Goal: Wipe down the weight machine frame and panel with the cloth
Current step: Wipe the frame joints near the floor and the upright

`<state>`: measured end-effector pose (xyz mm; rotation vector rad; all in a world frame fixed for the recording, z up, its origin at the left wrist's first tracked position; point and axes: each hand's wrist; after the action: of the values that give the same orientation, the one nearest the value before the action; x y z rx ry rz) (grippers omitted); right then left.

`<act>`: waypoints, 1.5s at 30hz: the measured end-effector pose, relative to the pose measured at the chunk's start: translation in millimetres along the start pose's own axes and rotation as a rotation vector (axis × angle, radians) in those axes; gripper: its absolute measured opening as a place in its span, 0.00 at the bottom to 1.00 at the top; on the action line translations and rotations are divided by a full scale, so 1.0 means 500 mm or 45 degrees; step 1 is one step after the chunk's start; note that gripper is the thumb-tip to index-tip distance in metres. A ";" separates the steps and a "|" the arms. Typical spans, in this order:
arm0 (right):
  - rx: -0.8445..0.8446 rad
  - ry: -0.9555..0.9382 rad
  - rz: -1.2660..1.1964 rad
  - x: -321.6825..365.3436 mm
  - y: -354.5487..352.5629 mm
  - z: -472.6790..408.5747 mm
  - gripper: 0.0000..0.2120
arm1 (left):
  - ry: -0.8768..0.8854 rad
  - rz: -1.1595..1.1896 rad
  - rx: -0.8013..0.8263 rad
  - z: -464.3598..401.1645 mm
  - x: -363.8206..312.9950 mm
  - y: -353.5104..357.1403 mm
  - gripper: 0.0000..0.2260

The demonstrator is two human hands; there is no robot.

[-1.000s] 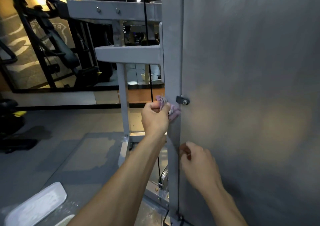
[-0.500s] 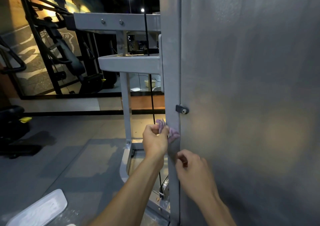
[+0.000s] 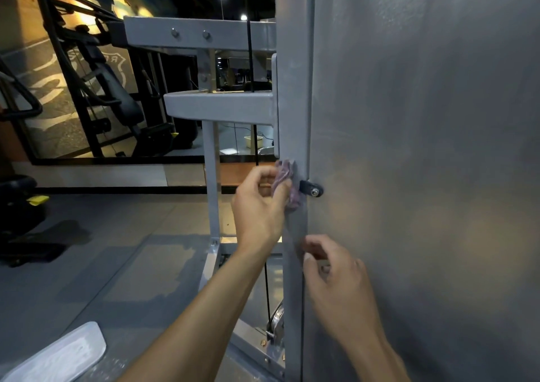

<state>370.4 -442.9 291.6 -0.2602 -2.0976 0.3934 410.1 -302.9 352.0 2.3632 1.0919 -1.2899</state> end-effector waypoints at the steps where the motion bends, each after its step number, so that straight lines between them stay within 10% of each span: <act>1: 0.001 0.000 -0.005 -0.003 -0.002 0.001 0.12 | 0.105 -0.021 0.003 -0.009 -0.013 -0.003 0.06; 15: -0.003 0.051 -0.019 -0.004 -0.020 0.010 0.12 | 1.361 -0.966 0.319 -0.025 -0.031 -0.022 0.12; 36: 0.092 0.089 -0.065 0.014 -0.014 0.011 0.06 | -0.146 0.007 0.145 0.073 -0.017 0.024 0.03; 45: 0.087 0.115 -0.108 0.024 0.001 0.014 0.06 | 0.132 -0.167 0.152 0.067 -0.026 0.009 0.04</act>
<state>357.9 -439.6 297.5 -0.1459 -1.9956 0.3949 388.1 -329.9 342.1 2.5080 1.2525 -1.3225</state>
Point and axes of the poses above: each hand's wrist, its own z-axis away from the middle knuckle, its own y-axis out of the palm, x = y × z, and after that the axes turned 7 degrees about -z, right-handed
